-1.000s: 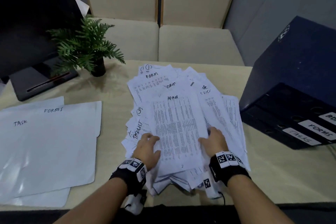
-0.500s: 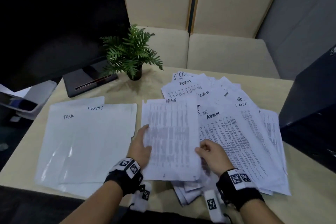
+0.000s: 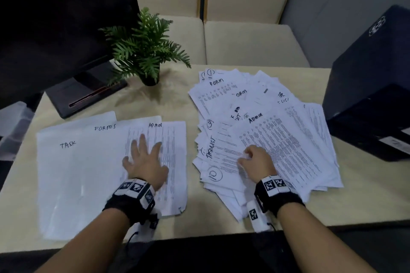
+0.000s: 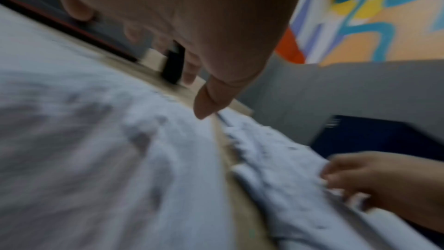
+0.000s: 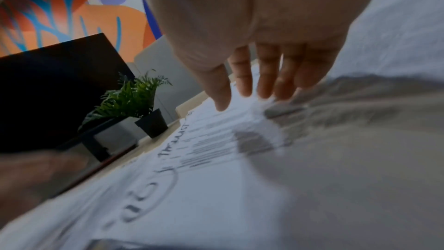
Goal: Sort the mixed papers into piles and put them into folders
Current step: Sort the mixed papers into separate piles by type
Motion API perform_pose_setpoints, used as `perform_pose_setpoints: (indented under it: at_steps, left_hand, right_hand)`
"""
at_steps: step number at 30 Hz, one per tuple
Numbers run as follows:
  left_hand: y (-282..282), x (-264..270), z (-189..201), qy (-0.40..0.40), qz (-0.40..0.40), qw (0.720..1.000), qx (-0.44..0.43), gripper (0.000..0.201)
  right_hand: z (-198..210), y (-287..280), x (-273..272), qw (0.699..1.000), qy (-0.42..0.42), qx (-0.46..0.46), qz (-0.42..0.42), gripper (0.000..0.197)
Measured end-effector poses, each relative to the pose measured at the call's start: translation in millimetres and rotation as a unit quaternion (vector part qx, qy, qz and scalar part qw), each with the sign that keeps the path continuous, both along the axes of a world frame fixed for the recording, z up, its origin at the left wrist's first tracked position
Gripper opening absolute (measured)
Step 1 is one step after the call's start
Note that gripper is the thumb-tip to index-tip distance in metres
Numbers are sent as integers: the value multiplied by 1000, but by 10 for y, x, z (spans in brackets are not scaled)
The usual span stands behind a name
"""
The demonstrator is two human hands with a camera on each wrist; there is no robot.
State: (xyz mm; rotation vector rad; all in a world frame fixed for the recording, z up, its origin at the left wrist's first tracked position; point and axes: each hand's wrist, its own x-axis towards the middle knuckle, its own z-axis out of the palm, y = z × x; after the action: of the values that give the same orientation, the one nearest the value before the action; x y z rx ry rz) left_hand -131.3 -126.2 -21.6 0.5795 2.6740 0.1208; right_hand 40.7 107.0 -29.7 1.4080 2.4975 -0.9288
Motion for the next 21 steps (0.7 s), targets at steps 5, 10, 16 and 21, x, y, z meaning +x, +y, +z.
perform_pose_setpoints:
  at_steps: [5,10,16,21]
  left_hand:
    - [713,349,96,-105,-132,971,172,48]
    - [1173,661,-4,-182,-136,955,193,44]
    - [1431,966,-96,-238,-77,939,235,63]
    - [1448,1100,-75,-369,34,838,401,67]
  right_hand:
    - [-12,135,236,981,-163,83,60,87]
    - [-132,118,322,975,-166,106,106,52]
    - [-49,169,324,991,19,67,117,22]
    - [224,144,375,968,185,-126,113,15]
